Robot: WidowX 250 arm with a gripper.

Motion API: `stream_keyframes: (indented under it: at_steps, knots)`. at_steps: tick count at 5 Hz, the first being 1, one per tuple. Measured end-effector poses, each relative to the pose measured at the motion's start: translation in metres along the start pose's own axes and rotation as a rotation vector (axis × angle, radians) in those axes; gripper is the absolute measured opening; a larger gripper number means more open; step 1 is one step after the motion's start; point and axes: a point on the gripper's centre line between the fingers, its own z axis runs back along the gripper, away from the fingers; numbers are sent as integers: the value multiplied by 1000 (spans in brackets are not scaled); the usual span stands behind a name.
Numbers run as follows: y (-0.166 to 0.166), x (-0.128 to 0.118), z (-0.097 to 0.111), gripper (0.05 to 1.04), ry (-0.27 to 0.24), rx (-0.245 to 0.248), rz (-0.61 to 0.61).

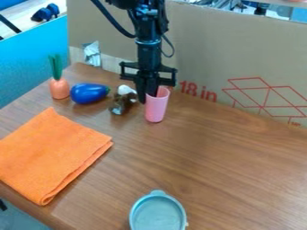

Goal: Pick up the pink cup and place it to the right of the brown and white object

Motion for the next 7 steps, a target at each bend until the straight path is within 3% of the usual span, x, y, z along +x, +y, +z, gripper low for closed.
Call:
stream_keyframes:
  at_steps: [1,2,4,5,6,7]
  knots:
    - [0,0,-1,123,-4,-2,1]
    - [-2,-2,-7,317,-8,-15,-8]
    - [-2,-11,19,916,-84,-27,-11]
    - [-2,-21,34,1014,-130,-27,-36]
    - [-5,-40,59,1009,-187,-21,-88]
    - [-28,-73,47,1007,-130,4,-253]
